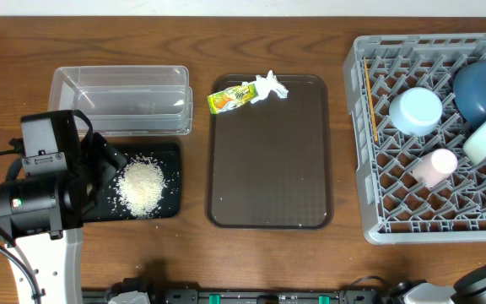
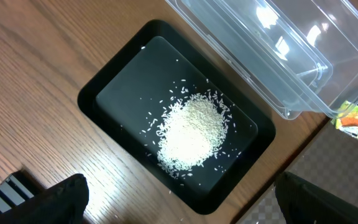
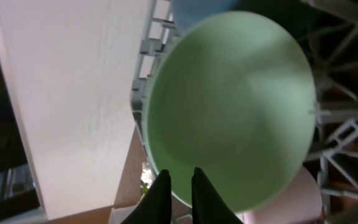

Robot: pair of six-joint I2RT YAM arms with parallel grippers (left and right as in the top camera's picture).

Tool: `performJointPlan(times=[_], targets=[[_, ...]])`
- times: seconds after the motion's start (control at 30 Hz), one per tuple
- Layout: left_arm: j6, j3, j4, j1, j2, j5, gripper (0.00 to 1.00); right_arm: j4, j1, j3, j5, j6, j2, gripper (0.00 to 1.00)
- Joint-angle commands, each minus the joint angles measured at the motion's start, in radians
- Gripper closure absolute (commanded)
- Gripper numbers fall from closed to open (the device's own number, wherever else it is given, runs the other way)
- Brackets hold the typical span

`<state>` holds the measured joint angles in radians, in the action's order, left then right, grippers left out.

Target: Sort waste into correct bins and load items into the dishwasher rack

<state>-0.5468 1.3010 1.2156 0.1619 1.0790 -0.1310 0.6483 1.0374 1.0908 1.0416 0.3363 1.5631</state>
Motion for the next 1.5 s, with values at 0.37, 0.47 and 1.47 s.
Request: performJointPlan(times=[0.37,0.47,1.47], targets=[[-0.005,0.012,0.003,0.003,-0.001,-0.009,0.03,0.051,0.014,0.008,-0.222,0.006,-0.215,0.86],[-0.005,0.012,0.003,0.003,-0.001,-0.009,0.02,0.013,-0.051,0.008,-0.224,-0.036,-0.247,0.84],[-0.005,0.012,0.003,0.003,-0.001,-0.009,0.03,-0.129,-0.73,0.008,-1.172,-0.083,-0.023,0.52]])
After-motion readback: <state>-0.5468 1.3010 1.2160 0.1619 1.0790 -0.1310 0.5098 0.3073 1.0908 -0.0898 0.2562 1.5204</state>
